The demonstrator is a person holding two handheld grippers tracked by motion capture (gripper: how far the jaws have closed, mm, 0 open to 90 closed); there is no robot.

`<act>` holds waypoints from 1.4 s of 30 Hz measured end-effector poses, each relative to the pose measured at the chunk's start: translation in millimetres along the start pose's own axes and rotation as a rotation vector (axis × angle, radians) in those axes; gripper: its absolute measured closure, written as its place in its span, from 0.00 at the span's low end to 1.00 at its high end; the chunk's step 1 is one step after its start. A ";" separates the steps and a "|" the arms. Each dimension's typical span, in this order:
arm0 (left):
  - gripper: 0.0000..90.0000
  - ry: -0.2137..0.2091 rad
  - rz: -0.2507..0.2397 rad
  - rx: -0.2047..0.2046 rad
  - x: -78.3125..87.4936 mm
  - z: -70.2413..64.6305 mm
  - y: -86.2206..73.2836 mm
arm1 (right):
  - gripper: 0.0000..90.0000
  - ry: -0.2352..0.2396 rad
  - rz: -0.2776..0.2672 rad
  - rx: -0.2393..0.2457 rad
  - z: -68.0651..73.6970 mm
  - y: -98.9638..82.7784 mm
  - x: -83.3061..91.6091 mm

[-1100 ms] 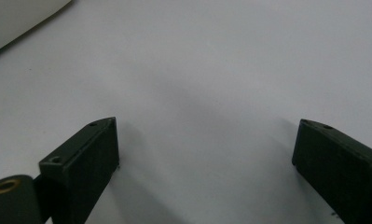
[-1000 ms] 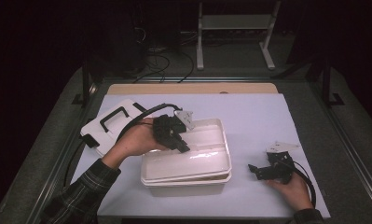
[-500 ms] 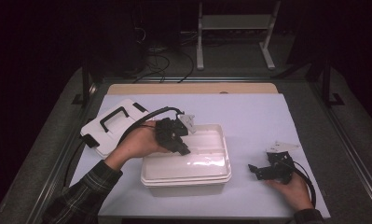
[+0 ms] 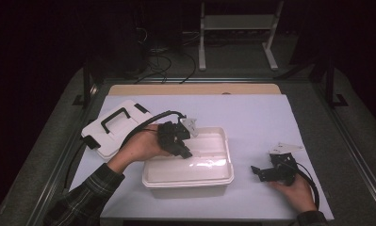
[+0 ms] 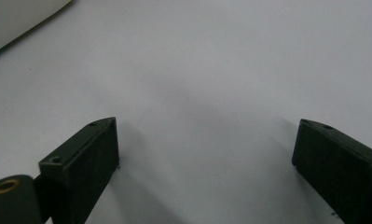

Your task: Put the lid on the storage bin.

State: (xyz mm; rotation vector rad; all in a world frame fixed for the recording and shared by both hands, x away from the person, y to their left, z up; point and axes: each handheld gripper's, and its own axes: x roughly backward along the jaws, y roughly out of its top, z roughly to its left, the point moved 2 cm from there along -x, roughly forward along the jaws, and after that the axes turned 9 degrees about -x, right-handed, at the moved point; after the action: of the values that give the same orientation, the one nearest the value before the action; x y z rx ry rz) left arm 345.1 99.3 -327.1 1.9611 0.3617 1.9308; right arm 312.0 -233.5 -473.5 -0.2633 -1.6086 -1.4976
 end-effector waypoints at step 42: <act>0.19 0.149 -0.090 0.130 66.0 12.2 -47.1 | 0.07 0.000 0.000 0.000 -0.1 0.1 0.0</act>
State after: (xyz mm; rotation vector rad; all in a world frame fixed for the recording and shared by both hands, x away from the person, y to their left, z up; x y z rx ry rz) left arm 362.6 168.9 -287.6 1.8486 0.6194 2.0464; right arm 312.1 -233.5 -473.5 -0.2634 -1.6081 -1.4976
